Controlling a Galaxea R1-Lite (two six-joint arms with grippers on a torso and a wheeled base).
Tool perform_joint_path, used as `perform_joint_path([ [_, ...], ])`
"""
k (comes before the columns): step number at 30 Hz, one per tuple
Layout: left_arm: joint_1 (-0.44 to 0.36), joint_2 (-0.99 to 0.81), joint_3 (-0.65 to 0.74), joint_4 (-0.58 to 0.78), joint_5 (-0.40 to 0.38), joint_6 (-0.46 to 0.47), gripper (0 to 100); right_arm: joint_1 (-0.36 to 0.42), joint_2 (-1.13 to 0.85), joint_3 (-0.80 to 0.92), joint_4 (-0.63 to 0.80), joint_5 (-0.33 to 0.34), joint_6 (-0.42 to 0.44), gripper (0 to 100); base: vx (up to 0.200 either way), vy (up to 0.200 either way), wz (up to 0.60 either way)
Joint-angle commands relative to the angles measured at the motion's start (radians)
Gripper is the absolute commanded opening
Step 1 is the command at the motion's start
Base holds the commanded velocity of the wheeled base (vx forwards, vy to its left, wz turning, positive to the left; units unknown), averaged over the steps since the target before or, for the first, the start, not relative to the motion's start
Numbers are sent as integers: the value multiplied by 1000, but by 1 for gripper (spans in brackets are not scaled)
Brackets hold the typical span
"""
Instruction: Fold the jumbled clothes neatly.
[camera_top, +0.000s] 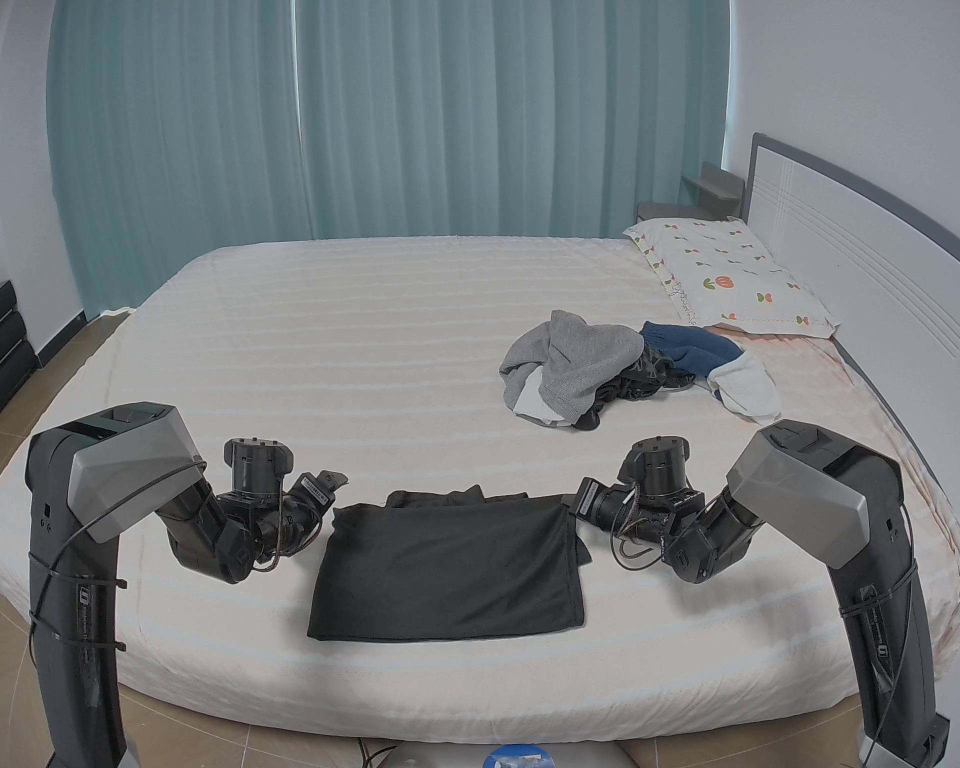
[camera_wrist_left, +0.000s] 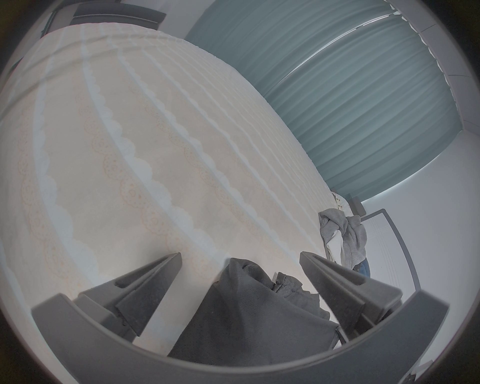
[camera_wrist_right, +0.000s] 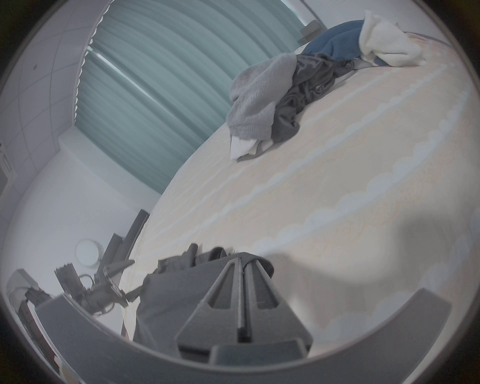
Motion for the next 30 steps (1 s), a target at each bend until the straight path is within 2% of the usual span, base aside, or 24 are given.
perform_joint_path([
  [1, -1, 2, 0, 0, 2, 2, 100, -14, 1, -19, 0, -5, 16, 0, 0, 0, 0],
  [22, -26, 34, -66, -2, -1, 46, 100, -10, 10, -19, 0, -7, 14, 0, 0, 0, 0],
  [30, -44, 66, -69, -2, -1, 140, 100, -6, 19, -19, 0, -8, 14, 0, 0, 0, 0],
])
